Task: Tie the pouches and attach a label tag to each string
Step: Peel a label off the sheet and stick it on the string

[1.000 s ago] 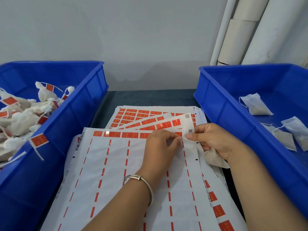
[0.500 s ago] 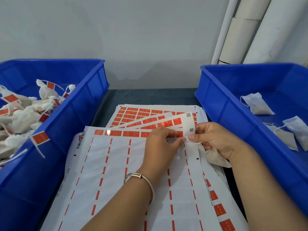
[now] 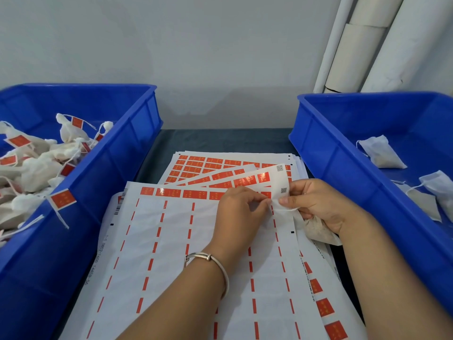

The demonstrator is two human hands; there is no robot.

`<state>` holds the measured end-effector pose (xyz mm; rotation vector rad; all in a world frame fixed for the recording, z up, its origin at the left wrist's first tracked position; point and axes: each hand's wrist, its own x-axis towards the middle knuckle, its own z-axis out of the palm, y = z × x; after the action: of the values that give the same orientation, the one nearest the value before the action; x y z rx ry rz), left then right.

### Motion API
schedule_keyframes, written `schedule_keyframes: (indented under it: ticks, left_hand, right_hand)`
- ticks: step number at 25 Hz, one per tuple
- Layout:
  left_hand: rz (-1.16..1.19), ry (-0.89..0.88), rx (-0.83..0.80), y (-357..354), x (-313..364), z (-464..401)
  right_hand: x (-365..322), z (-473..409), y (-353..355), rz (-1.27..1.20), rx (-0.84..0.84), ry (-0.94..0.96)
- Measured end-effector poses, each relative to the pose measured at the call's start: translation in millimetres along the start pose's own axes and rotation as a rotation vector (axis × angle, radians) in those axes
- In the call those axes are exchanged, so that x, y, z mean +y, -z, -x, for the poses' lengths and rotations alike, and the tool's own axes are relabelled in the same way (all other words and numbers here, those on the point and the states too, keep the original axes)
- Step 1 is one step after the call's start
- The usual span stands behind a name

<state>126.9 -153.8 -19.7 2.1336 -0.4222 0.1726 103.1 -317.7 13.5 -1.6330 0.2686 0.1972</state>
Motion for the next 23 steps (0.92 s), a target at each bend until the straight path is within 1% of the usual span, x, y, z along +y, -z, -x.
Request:
schedule_keyframes:
  ticks: [3,7,13,16,19,23]
  left_hand:
    - [-0.001,0.004,0.013,-0.1,-1.2,-0.7]
    - [0.021,0.027,0.027,0.1,-2.2,-1.2]
    - [0.000,0.036,-0.005,0.6,-1.7,-1.7]
    - [-0.008,0.004,0.007,1.1,-2.1,-1.3]
    - [-0.069,-0.063,0.020,1.0,-0.6,0.3]
    - [-0.130,-0.100,-0.025,0.7,0.1,-0.6]
  right_hand:
    - [0.6,-1.3,0.1,0.031,-0.004,0.007]
    - [0.4,-2.0,0.4,-0.009,-0.015,0.010]
    - [1.6,-3.5,1.0,0.005,-0.012,0.007]
    - [1.7,-2.7,1.6,0.022,-0.003,0.010]
    - [1.9,-3.7,1.3,0.035,0.018,0.010]
    - [2.0,-4.4,0.5,0.047,0.032,0.002]
